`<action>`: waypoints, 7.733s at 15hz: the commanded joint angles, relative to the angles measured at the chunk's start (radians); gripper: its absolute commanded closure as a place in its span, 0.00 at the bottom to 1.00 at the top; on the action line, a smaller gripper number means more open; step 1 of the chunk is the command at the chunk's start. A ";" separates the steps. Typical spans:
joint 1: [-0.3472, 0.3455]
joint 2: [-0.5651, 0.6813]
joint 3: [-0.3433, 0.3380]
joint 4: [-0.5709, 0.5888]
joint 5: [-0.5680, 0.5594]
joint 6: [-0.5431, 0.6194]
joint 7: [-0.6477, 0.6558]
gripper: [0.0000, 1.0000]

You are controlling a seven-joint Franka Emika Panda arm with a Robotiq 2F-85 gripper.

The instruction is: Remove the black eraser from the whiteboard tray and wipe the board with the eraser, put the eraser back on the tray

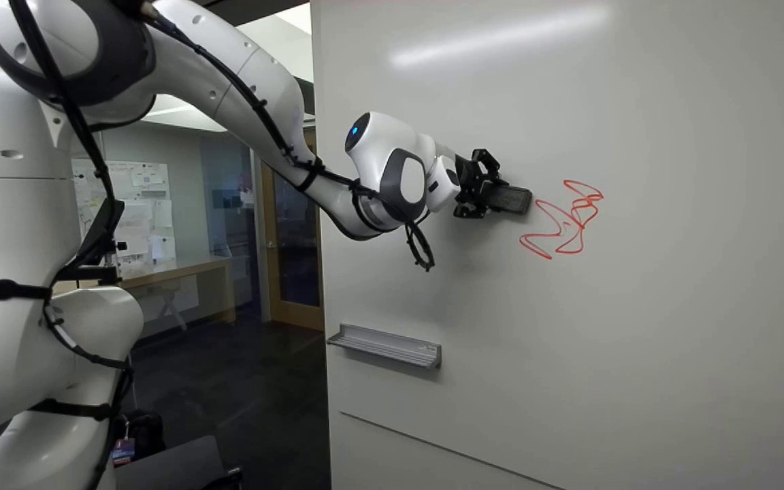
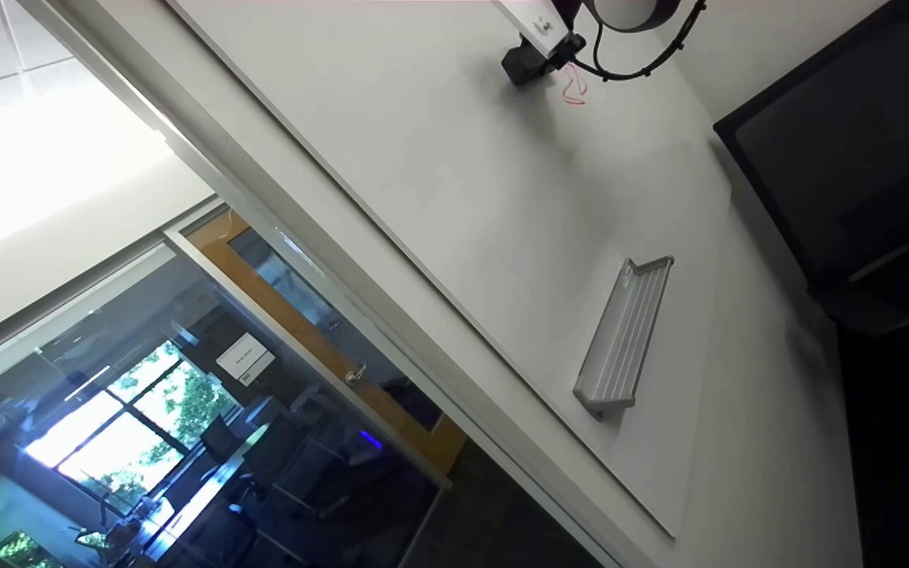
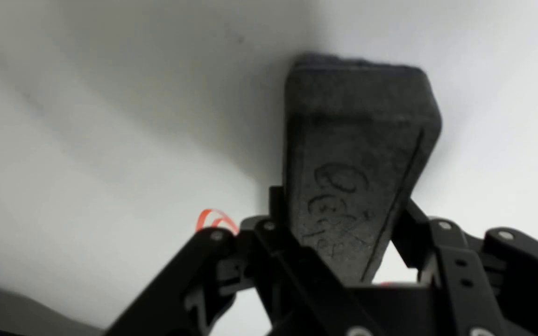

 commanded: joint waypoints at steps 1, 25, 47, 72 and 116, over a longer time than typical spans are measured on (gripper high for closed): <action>-0.011 -0.007 0.002 0.020 -0.060 -0.004 0.060 0.45; -0.095 -0.302 0.059 0.330 0.150 -0.020 0.054 0.70; -0.274 -0.370 0.313 0.087 0.023 -0.049 0.076 0.70; 0.006 -0.369 -0.021 0.458 0.255 -0.001 -0.013 0.70; -0.785 -0.125 0.938 -0.052 0.231 -0.518 -0.416 0.70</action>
